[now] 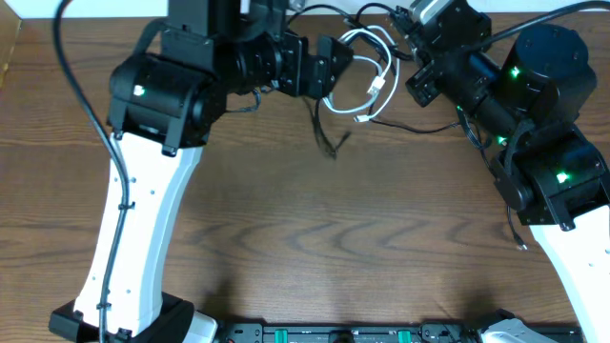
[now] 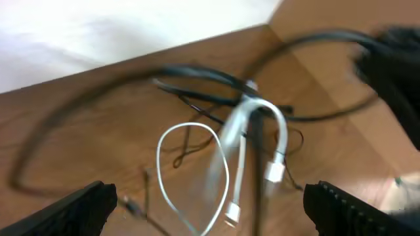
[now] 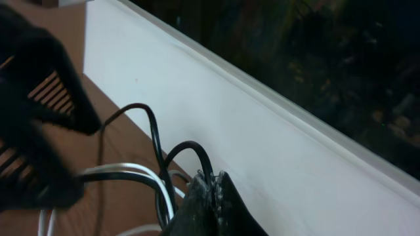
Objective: Untangle cables
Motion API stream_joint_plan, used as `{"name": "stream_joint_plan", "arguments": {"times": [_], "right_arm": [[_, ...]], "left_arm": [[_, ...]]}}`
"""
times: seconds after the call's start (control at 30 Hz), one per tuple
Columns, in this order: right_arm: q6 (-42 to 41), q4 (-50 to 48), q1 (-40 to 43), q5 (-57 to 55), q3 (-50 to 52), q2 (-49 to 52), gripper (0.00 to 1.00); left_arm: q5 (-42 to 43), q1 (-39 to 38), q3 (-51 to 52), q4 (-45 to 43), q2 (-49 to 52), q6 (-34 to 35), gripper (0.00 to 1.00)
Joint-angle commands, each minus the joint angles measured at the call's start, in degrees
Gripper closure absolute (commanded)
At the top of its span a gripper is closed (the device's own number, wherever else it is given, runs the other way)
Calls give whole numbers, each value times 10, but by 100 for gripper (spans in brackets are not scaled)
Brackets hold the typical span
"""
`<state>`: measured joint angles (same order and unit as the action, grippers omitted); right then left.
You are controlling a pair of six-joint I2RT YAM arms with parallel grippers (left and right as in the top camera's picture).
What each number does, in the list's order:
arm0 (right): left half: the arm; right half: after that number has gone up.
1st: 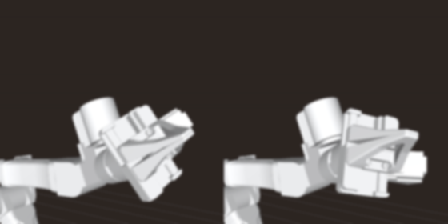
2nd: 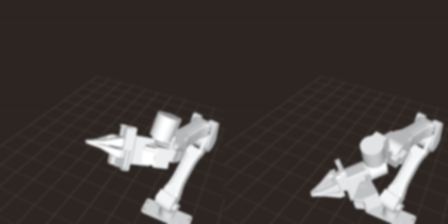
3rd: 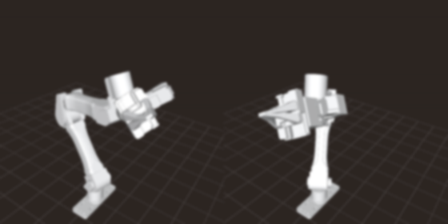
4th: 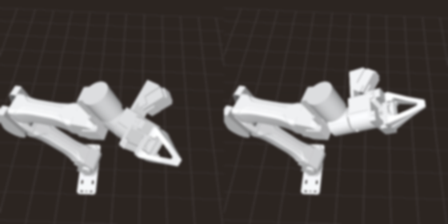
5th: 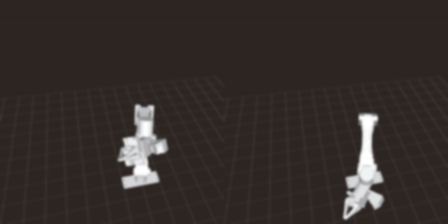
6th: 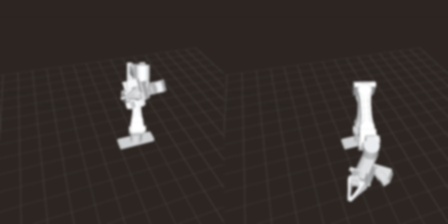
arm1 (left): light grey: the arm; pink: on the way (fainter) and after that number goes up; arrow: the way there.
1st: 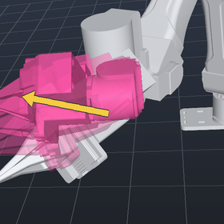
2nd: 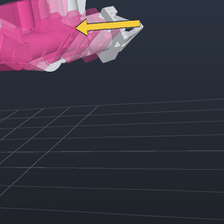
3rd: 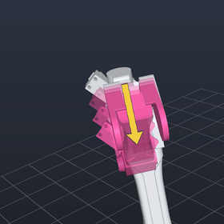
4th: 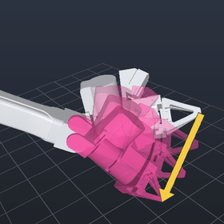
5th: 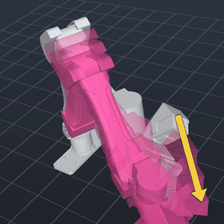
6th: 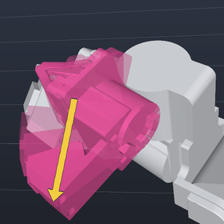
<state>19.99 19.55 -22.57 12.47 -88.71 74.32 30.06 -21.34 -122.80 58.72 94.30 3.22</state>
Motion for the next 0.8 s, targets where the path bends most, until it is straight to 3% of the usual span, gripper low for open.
{"name": "stream_joint_plan", "arguments": {"times": [0.0,0.07,0.17,0.23,0.27,0.37,0.6,0.77], "right_arm": [[-13,5,1,-36,-3,7,99],[-13,9,2,-48,-3,15,99],[-13,10,4,-50,-3,28,99],[-14,9,4,-50,-3,39,99],[-15,8,4,-50,-3,41,99],[-35,-6,3,-48,-3,42,99],[-101,-53,3,-47,-4,40,99],[-134,-71,3,14,-4,40,99]], "left_arm": [[30,-20,-12,4,-6,-47,4],[30,-22,-12,4,-7,-47,5],[30,-22,-12,3,-8,-47,16],[30,-23,-12,4,-8,-47,33],[30,-23,-12,4,-8,-47,35],[30,-23,-12,4,-8,-47,36],[30,-23,-12,5,-8,-47,55],[29,-23,-12,4,-8,-47,58]]}}
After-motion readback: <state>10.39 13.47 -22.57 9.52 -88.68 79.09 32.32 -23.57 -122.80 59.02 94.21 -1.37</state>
